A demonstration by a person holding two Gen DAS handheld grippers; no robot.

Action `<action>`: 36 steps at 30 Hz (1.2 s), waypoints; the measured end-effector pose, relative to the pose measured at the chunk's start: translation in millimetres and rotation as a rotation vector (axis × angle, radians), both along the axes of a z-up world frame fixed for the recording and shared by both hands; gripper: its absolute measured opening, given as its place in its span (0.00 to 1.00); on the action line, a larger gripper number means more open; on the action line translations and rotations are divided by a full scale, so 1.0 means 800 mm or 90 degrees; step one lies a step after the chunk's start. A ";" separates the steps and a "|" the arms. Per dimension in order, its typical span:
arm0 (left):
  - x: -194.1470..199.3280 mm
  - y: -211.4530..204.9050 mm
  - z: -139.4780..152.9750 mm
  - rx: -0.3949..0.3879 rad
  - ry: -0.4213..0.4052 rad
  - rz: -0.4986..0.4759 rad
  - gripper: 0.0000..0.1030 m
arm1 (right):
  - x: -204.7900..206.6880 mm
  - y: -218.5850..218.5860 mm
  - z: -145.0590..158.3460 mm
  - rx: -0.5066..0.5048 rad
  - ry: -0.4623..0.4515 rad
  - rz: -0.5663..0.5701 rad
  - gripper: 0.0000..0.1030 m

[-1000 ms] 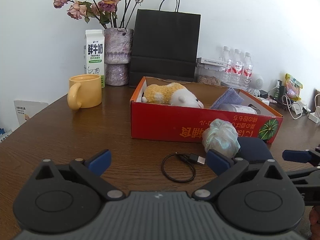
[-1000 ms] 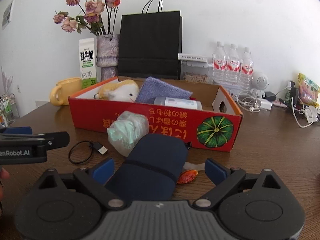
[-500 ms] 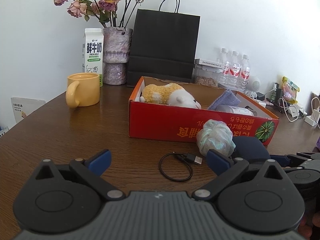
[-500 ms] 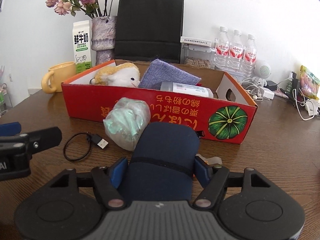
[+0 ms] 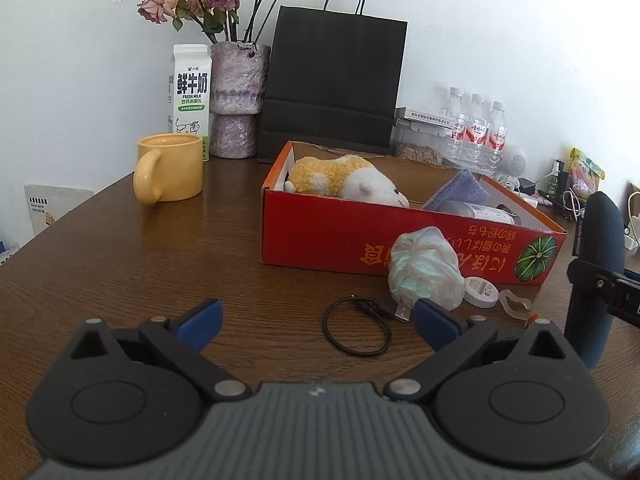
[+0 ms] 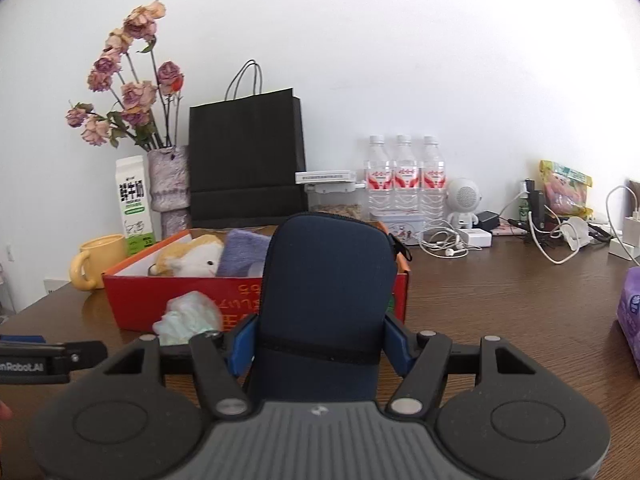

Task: Organize objects
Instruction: 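Grasp the dark blue pouch with the right gripper and lift it, then grasp the black USB cable with the left gripper while the right holds the pouch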

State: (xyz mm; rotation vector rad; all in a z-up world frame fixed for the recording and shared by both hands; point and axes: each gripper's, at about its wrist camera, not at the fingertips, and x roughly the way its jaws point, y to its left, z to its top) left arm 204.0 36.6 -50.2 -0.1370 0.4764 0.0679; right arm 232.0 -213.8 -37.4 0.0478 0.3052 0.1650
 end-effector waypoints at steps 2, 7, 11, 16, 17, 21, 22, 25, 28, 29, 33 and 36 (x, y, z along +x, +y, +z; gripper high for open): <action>0.001 0.000 -0.001 0.000 0.004 0.001 1.00 | 0.004 -0.017 -0.001 0.004 0.000 -0.018 0.62; 0.005 0.002 -0.003 -0.003 0.020 0.007 1.00 | 0.010 -0.053 -0.005 0.020 0.007 -0.052 0.62; 0.007 0.001 -0.004 -0.001 0.027 0.009 1.00 | 0.010 -0.057 -0.007 0.020 0.010 -0.043 0.62; 0.010 -0.002 -0.005 0.007 0.036 0.007 1.00 | 0.005 -0.045 -0.007 0.003 0.005 -0.016 0.62; 0.011 -0.005 -0.006 0.012 0.038 0.006 1.00 | 0.004 -0.045 -0.007 0.003 0.005 -0.013 0.62; 0.015 -0.021 -0.006 0.043 0.037 -0.007 1.00 | 0.003 -0.044 -0.007 0.010 0.005 -0.006 0.62; 0.016 -0.026 -0.005 0.050 0.034 -0.009 1.00 | 0.003 -0.045 -0.007 0.012 0.005 -0.005 0.62; 0.026 -0.042 -0.006 0.069 0.035 -0.014 1.00 | 0.002 -0.046 -0.007 0.016 0.005 -0.002 0.62; 0.040 -0.059 -0.008 0.084 0.050 -0.016 1.00 | 0.002 -0.046 -0.007 0.019 0.006 0.002 0.62; 0.044 -0.065 -0.009 0.090 0.055 -0.018 1.00 | 0.002 -0.046 -0.007 0.020 0.006 0.003 0.62; 0.063 -0.079 -0.017 0.101 0.099 -0.027 0.91 | 0.000 -0.047 -0.006 0.023 0.003 0.009 0.62; 0.070 -0.078 -0.022 0.092 0.122 -0.027 0.82 | -0.001 -0.046 -0.006 0.024 0.002 0.016 0.62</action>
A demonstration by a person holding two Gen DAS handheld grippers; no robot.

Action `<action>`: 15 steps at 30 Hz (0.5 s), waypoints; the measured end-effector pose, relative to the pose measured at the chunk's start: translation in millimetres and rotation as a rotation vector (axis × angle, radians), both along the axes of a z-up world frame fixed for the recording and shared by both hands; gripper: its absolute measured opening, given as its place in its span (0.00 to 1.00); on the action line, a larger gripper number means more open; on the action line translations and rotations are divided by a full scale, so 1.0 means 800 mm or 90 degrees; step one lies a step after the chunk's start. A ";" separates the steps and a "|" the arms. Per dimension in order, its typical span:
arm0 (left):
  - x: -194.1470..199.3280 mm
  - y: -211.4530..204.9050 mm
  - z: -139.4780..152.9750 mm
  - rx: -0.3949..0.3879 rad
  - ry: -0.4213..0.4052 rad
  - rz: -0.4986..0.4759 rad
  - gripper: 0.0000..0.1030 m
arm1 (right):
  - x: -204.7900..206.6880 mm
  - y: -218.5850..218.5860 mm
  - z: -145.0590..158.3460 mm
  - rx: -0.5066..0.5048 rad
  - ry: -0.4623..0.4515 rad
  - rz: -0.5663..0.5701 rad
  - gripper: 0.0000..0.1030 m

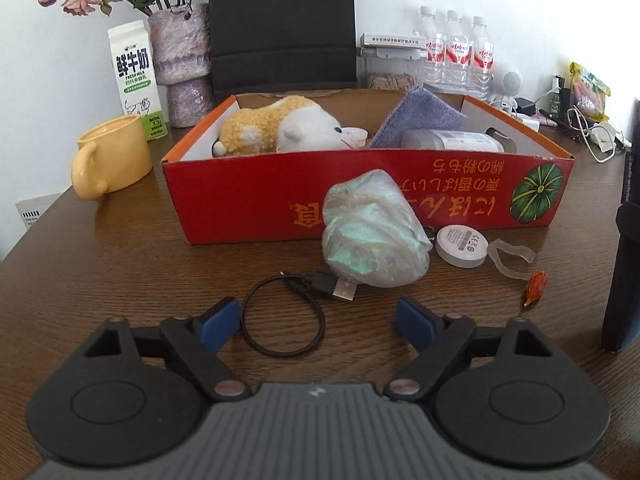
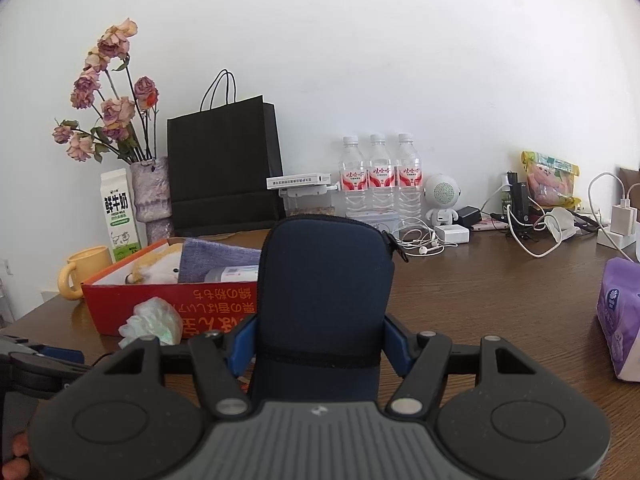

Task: Organize objects
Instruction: 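Grasp the black USB cable with the left gripper while the right holds the pouch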

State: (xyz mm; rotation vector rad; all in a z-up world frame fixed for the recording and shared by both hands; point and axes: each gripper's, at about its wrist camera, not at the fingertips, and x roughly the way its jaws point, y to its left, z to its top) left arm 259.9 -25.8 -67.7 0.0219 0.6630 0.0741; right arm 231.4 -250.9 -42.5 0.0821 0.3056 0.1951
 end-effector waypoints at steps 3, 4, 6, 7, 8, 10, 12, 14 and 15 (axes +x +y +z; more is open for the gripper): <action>0.005 0.001 -0.001 -0.002 -0.001 0.011 0.78 | -0.002 0.001 0.000 0.000 -0.002 0.005 0.62; 0.008 0.001 -0.001 -0.002 -0.001 0.013 0.78 | -0.002 0.002 0.000 -0.001 -0.002 0.006 0.62; 0.015 0.000 0.000 -0.005 0.001 0.018 0.78 | -0.002 0.002 0.001 0.000 -0.002 0.008 0.62; 0.018 0.000 0.000 -0.008 0.002 0.019 0.76 | -0.002 0.002 0.001 0.000 -0.002 0.008 0.62; 0.020 0.000 0.000 -0.012 0.003 0.022 0.74 | -0.002 0.002 0.001 0.000 -0.002 0.008 0.62; 0.022 -0.001 0.001 -0.018 -0.003 0.025 0.63 | -0.002 0.002 0.000 0.000 -0.002 0.009 0.62; 0.020 0.001 0.003 -0.022 -0.009 0.024 0.53 | -0.003 0.002 0.001 0.000 -0.002 0.009 0.62; 0.015 0.004 0.005 -0.037 -0.023 0.019 0.22 | -0.002 0.002 0.000 0.000 -0.002 0.008 0.62; 0.013 0.007 0.006 -0.052 -0.022 0.012 0.14 | -0.002 0.002 0.000 0.000 -0.002 0.008 0.62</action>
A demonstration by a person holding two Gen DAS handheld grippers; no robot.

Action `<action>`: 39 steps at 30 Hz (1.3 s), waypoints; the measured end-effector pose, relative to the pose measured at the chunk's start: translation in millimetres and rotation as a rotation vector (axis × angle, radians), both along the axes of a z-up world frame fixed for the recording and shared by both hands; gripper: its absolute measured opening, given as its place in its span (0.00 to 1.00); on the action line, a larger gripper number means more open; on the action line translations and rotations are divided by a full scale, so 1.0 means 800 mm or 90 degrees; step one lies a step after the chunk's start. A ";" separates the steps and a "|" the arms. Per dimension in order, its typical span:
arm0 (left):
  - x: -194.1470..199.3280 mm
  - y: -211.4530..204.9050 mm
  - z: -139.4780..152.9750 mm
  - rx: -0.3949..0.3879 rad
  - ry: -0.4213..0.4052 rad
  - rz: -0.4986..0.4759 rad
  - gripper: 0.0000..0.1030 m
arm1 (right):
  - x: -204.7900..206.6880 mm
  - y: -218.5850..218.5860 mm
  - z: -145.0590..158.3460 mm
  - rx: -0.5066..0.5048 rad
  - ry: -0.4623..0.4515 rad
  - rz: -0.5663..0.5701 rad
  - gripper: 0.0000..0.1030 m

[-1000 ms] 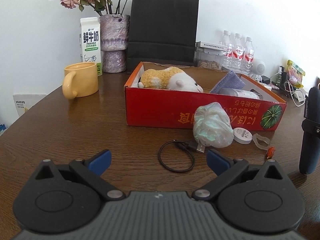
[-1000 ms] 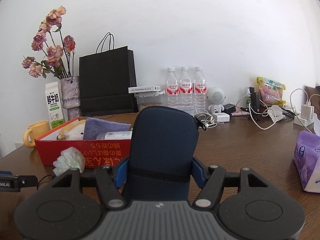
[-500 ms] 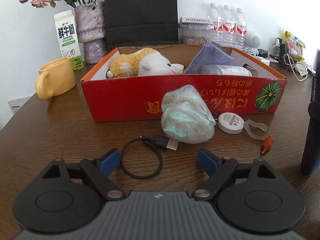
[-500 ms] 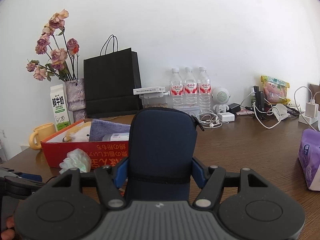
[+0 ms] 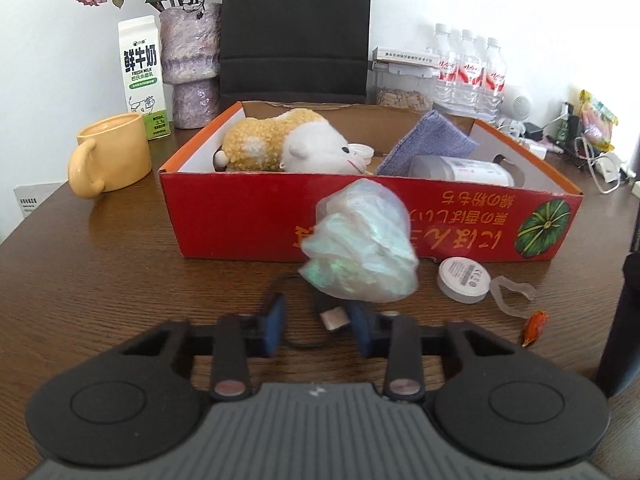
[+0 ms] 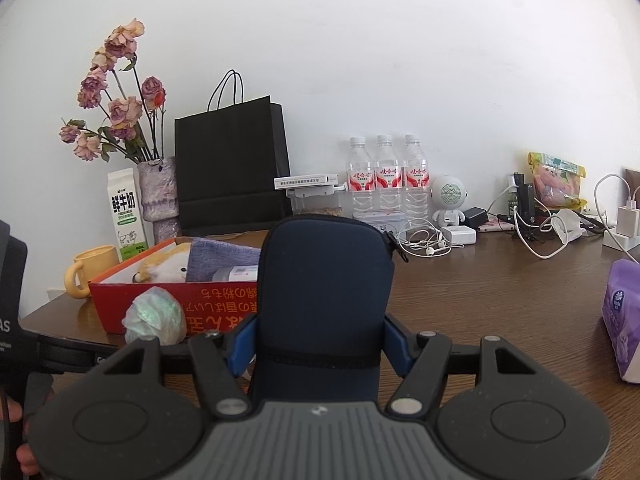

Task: Organize objects
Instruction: 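Grasp the black USB cable with the left gripper while the right holds the pouch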

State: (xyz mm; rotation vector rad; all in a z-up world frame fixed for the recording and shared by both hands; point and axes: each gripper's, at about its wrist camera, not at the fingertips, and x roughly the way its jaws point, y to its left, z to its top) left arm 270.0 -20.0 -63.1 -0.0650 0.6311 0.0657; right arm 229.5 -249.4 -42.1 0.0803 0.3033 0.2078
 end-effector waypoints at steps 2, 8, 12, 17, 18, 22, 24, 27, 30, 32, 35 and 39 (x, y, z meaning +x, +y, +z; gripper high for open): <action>-0.005 0.004 0.000 -0.011 -0.005 -0.002 0.13 | 0.000 0.000 0.000 0.000 0.000 0.000 0.62; -0.028 0.009 0.008 -0.019 -0.047 -0.002 0.13 | 0.000 0.000 0.000 0.000 0.000 0.000 0.62; -0.034 0.012 0.008 -0.022 -0.053 0.005 0.16 | 0.000 0.000 0.000 -0.001 0.000 0.000 0.62; -0.036 0.010 0.006 -0.019 -0.056 0.004 0.54 | 0.000 0.000 0.000 -0.001 0.000 0.001 0.62; -0.036 0.010 0.006 -0.019 -0.058 0.003 0.55 | 0.000 0.000 0.000 -0.001 0.000 0.001 0.62; -0.024 0.011 0.002 -0.017 -0.037 -0.005 0.62 | 0.000 0.001 0.000 -0.002 0.000 0.001 0.62; -0.013 0.016 -0.003 -0.036 -0.006 -0.014 0.60 | 0.000 0.001 0.000 -0.002 0.000 0.001 0.62; -0.012 0.015 -0.004 -0.018 -0.001 -0.019 0.39 | 0.000 0.002 0.000 -0.002 0.000 0.001 0.62; -0.018 0.014 -0.005 -0.019 -0.002 -0.029 0.14 | 0.000 0.002 -0.001 -0.003 0.000 0.001 0.62; -0.022 0.016 -0.004 -0.026 -0.006 -0.026 0.14 | 0.000 0.002 -0.001 -0.003 0.000 0.001 0.62; -0.027 0.018 -0.002 -0.028 -0.022 -0.014 0.13 | 0.000 0.002 -0.001 -0.003 0.000 0.001 0.62; -0.038 0.018 0.004 -0.024 -0.053 -0.010 0.13 | 0.000 0.002 -0.001 -0.003 0.000 0.001 0.62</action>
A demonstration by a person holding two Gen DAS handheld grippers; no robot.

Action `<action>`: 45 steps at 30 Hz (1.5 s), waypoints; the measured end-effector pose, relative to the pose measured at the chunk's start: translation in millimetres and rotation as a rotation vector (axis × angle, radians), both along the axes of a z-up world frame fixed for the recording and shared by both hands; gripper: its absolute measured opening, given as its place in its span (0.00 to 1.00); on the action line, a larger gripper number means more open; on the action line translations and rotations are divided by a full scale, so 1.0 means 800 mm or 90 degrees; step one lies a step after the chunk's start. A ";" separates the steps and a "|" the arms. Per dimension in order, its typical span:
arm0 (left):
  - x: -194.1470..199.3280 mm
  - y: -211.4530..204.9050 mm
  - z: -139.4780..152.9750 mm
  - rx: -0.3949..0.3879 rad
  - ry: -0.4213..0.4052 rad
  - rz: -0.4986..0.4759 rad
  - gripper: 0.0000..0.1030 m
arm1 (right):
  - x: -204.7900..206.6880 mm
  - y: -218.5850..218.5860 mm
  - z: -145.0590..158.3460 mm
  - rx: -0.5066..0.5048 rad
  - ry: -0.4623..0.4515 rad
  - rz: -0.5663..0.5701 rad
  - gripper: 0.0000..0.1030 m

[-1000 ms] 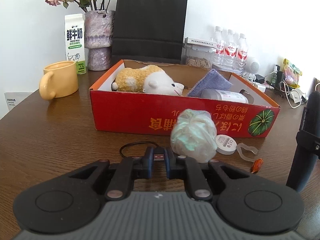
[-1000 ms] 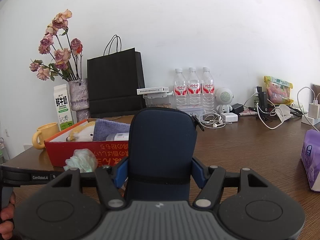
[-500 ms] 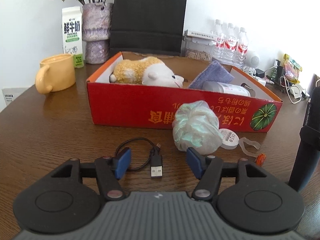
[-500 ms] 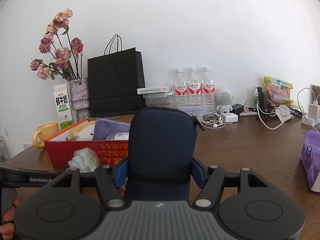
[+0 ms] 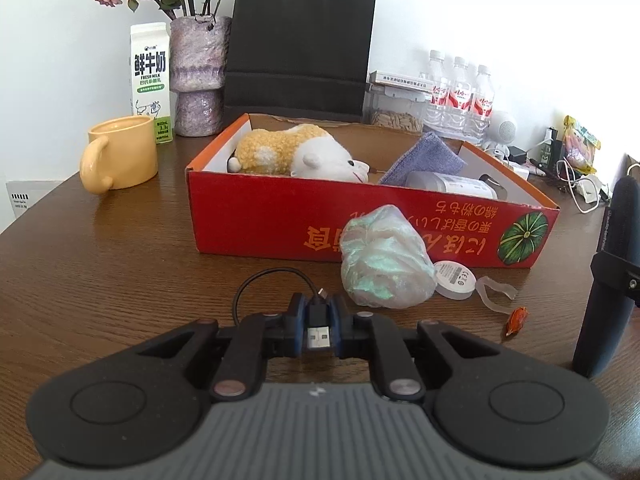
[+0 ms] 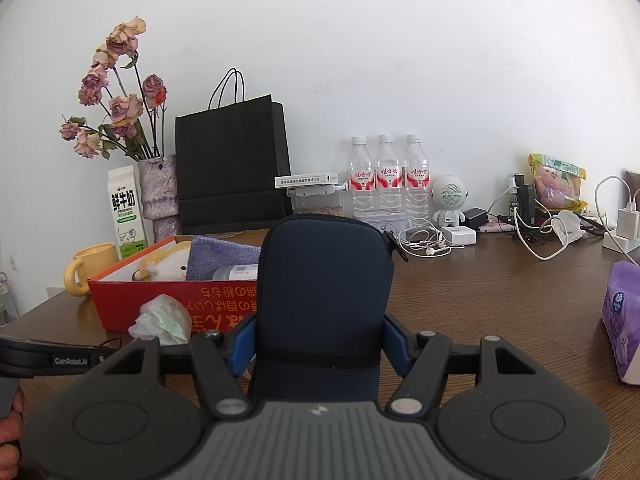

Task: Organize objects
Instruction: 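Grasp the black USB cable with the left gripper while the right holds the pouch, then lower the cable and pouch into the box and open both grippers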

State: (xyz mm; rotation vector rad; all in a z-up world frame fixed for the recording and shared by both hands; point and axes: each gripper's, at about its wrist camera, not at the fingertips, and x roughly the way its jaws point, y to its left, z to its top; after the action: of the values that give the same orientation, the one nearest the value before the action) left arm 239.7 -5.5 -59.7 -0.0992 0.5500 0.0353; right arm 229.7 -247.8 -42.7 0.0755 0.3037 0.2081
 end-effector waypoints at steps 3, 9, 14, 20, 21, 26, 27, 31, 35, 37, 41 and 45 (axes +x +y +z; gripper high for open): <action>-0.011 -0.001 0.006 0.006 -0.031 0.001 0.13 | 0.000 0.000 0.000 0.000 0.000 0.000 0.62; -0.031 0.004 0.020 0.002 -0.091 0.028 0.13 | -0.004 0.001 0.001 0.008 -0.012 0.014 0.61; -0.037 -0.003 0.040 0.013 -0.122 0.011 0.13 | -0.006 0.009 0.018 0.012 -0.029 0.056 0.61; -0.026 -0.011 0.071 0.006 -0.154 -0.003 0.13 | 0.015 0.024 0.059 0.013 -0.059 0.085 0.60; -0.022 -0.011 0.076 0.007 -0.159 -0.003 0.13 | 0.022 0.026 0.066 0.012 -0.059 0.087 0.60; 0.007 -0.010 0.100 0.000 -0.176 0.003 0.14 | 0.063 0.038 0.099 0.002 -0.060 0.096 0.60; 0.014 -0.011 0.104 -0.003 -0.178 0.005 0.14 | 0.073 0.041 0.106 -0.001 -0.056 0.098 0.60; 0.045 -0.013 0.117 -0.009 -0.185 0.013 0.14 | 0.114 0.052 0.120 -0.014 -0.029 0.103 0.60; 0.077 -0.015 0.124 -0.019 -0.192 0.022 0.13 | 0.157 0.059 0.121 -0.013 0.002 0.101 0.60; 0.095 -0.015 0.123 -0.026 -0.192 0.024 0.13 | 0.176 0.062 0.117 -0.015 0.016 0.101 0.60; 0.126 -0.012 0.116 -0.041 -0.169 0.023 0.13 | 0.206 0.068 0.105 -0.028 0.039 0.105 0.60; 0.148 -0.008 0.107 -0.038 -0.146 0.014 0.14 | 0.228 0.077 0.092 -0.048 0.053 0.111 0.60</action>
State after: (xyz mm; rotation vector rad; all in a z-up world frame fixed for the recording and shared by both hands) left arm 357.7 -12.2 25.5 -0.1655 0.3207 0.0278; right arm 412.0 -186.6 30.6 -0.0168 0.4017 0.3675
